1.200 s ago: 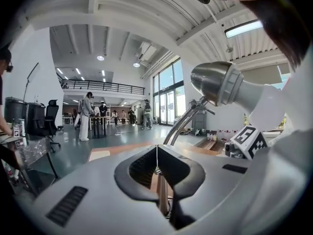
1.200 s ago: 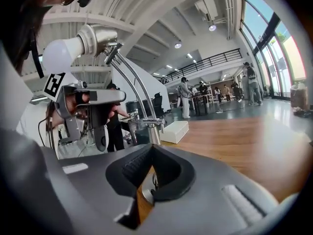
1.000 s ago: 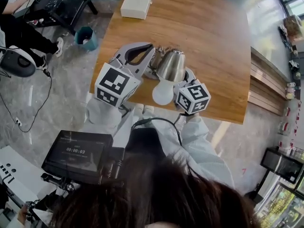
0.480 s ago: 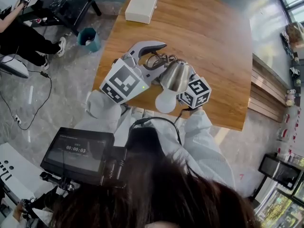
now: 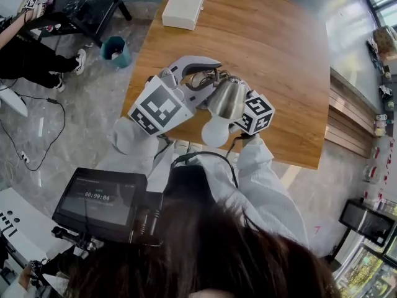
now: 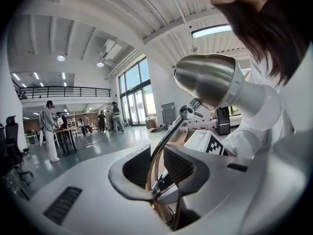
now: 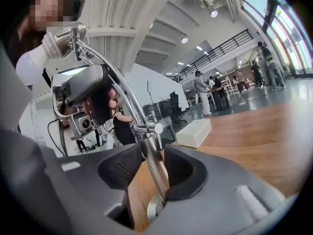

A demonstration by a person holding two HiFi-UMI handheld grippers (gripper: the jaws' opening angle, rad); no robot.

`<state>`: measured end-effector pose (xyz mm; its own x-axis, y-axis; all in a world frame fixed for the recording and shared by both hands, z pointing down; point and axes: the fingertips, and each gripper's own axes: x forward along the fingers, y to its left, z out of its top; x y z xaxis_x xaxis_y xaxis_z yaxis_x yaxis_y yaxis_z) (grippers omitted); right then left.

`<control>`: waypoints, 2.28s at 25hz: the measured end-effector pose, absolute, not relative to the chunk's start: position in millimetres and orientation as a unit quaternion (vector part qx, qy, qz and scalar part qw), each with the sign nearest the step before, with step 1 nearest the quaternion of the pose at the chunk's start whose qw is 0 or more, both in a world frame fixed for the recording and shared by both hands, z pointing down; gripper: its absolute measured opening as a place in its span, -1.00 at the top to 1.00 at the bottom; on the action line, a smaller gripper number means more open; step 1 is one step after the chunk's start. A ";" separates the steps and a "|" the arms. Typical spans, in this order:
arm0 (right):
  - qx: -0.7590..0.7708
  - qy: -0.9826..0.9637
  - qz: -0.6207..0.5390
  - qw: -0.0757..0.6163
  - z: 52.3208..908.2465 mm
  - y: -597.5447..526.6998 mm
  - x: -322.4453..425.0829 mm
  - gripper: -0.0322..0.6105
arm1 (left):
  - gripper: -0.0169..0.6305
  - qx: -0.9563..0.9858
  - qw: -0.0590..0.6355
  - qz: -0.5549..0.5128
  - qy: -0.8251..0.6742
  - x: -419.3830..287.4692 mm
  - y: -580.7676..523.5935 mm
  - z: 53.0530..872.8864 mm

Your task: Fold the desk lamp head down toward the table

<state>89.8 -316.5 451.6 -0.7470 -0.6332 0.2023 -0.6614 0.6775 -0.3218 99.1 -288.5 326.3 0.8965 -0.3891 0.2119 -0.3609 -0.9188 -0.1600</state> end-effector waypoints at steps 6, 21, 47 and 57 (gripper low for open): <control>0.352 -0.915 0.193 0.043 451.7 -316.8 86.9 0.49 | 0.75 -0.971 0.054 -0.119 0.202 95.7 -290.7 326.0; 0.321 -0.921 0.217 0.047 450.1 -318.5 85.0 0.48 | 0.77 -0.967 0.079 -0.140 0.200 94.6 -291.0 324.0; 0.298 -0.920 0.249 0.045 453.2 -326.4 90.5 0.46 | 0.63 -0.915 0.273 -0.245 0.171 98.2 -241.4 373.4; 0.296 -0.920 0.255 0.035 463.4 -331.0 89.8 0.45 | 0.55 -0.807 0.459 -0.330 0.170 96.9 -234.8 423.2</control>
